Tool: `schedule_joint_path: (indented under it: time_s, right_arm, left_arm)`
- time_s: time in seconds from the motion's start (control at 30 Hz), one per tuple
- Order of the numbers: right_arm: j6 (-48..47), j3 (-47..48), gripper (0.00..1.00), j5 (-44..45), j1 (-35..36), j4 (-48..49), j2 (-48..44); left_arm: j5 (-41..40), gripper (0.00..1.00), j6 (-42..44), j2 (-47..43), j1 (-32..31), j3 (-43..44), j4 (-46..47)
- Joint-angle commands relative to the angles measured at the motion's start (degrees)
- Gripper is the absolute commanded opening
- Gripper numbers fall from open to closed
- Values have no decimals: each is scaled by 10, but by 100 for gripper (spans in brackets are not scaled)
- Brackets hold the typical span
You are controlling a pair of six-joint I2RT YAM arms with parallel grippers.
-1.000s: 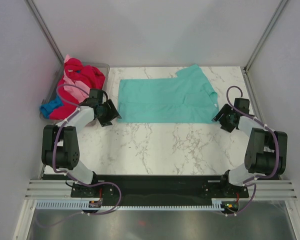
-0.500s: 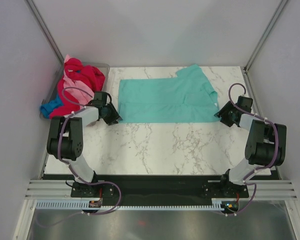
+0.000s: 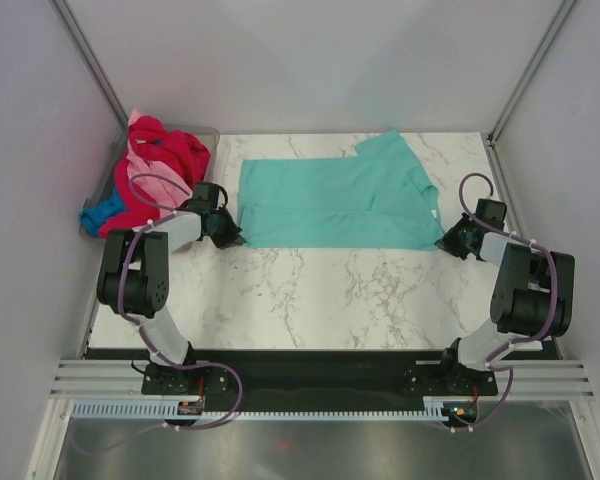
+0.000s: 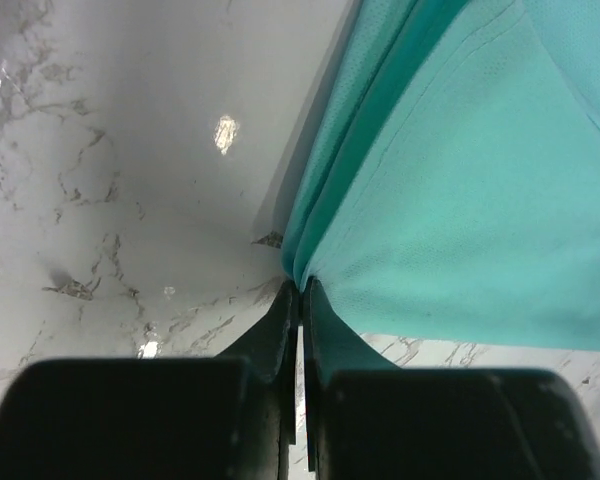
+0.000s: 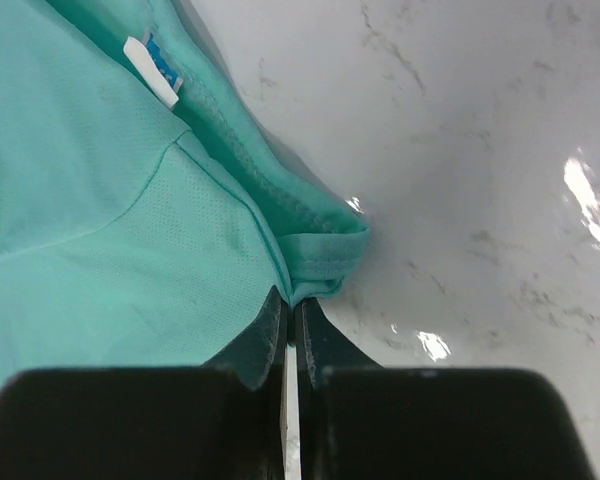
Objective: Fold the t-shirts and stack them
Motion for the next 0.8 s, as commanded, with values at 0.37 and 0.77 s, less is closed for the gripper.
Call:
schedule_joint_path:
  time_s: [0.37, 0.77]
  right_arm:
    - [22, -62, 0, 98, -44, -208, -232]
    - [68, -88, 5, 124, -62, -343, -396]
  left_arm:
    - [4, 2, 36, -203, -5, -90, -108]
    - [39, 5, 4, -369, -5, -175, -200]
